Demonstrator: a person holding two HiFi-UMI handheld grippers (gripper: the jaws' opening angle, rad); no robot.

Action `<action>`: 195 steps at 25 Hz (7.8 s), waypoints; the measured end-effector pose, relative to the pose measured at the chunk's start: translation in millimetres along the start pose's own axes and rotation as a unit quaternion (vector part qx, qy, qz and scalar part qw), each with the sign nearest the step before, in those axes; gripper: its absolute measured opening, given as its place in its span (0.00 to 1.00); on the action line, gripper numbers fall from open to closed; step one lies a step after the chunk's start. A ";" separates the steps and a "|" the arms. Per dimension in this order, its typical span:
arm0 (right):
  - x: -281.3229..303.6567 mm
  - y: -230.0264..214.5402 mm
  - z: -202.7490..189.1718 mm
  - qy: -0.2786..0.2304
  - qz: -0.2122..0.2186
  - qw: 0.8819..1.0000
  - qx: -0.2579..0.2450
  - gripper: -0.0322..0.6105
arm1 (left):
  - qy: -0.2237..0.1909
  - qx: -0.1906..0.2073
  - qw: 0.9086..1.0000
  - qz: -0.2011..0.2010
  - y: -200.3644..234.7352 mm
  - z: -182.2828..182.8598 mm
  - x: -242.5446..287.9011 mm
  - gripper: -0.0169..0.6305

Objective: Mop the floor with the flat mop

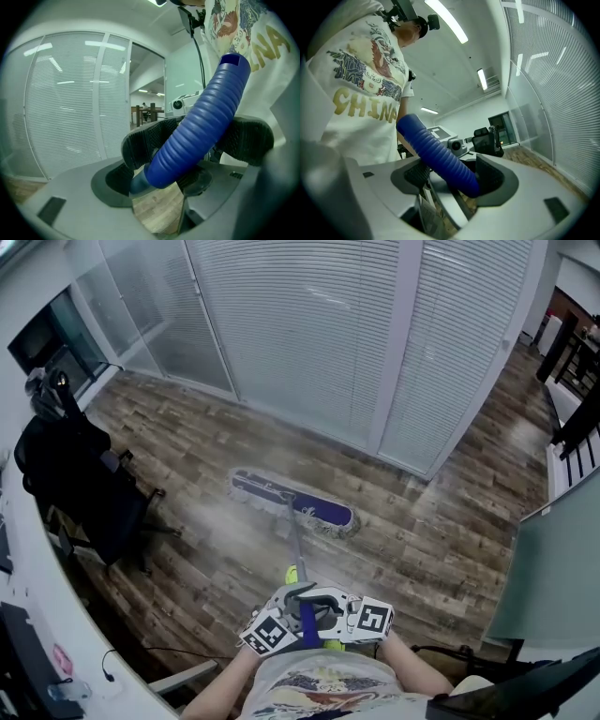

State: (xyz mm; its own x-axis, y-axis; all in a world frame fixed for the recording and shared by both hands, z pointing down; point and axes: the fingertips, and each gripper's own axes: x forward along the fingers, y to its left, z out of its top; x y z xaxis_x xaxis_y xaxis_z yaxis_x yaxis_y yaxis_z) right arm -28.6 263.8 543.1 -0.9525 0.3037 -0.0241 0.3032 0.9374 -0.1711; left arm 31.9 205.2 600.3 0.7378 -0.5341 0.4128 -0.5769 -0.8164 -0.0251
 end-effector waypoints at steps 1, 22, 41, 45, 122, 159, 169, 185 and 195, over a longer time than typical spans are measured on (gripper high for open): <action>2.4 -16.1 2.1 0.003 -0.002 1.000 -0.005 0.47 | -0.004 -0.002 1.000 -0.002 16.1 1.8 2.0 0.37; 123.3 -341.4 68.3 0.008 -0.034 0.999 0.012 0.47 | -0.028 -0.010 0.999 -0.013 365.3 -0.4 -9.6 0.38; 80.1 -628.8 118.0 -0.010 -0.008 1.000 0.018 0.48 | -0.012 -0.019 0.999 0.022 636.7 41.5 109.6 0.38; 73.0 -666.2 136.8 -0.020 -0.008 1.000 0.018 0.48 | -0.016 -0.024 0.999 0.025 673.2 58.9 122.1 0.38; -21.6 22.2 -1.9 0.017 0.115 0.993 0.002 0.49 | 0.028 -0.039 0.994 0.094 -11.5 -1.1 13.4 0.38; 250.6 -424.1 88.9 0.038 0.133 0.990 0.001 0.49 | -0.039 -0.085 0.988 0.121 509.6 -37.2 -98.9 0.38; 270.6 -538.5 116.0 0.019 0.138 0.990 0.001 0.49 | -0.029 -0.079 0.989 0.120 628.0 -28.5 -86.1 0.38; 268.0 -610.8 125.0 0.042 0.153 0.987 0.024 0.49 | -0.007 -0.083 0.987 0.134 698.0 -24.4 -62.4 0.38; 262.7 -460.4 88.4 0.072 0.160 0.984 0.014 0.49 | -0.004 -0.071 0.987 0.144 552.2 -46.3 -97.1 0.38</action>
State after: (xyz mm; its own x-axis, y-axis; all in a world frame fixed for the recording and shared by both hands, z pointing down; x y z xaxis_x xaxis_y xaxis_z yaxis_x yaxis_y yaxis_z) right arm -421.0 -103.1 528.5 -0.7933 0.6061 0.0577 0.5849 0.7851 -0.2037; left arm -374.5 -183.7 588.5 0.5388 -0.7419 0.3991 -0.8060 -0.5918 -0.0121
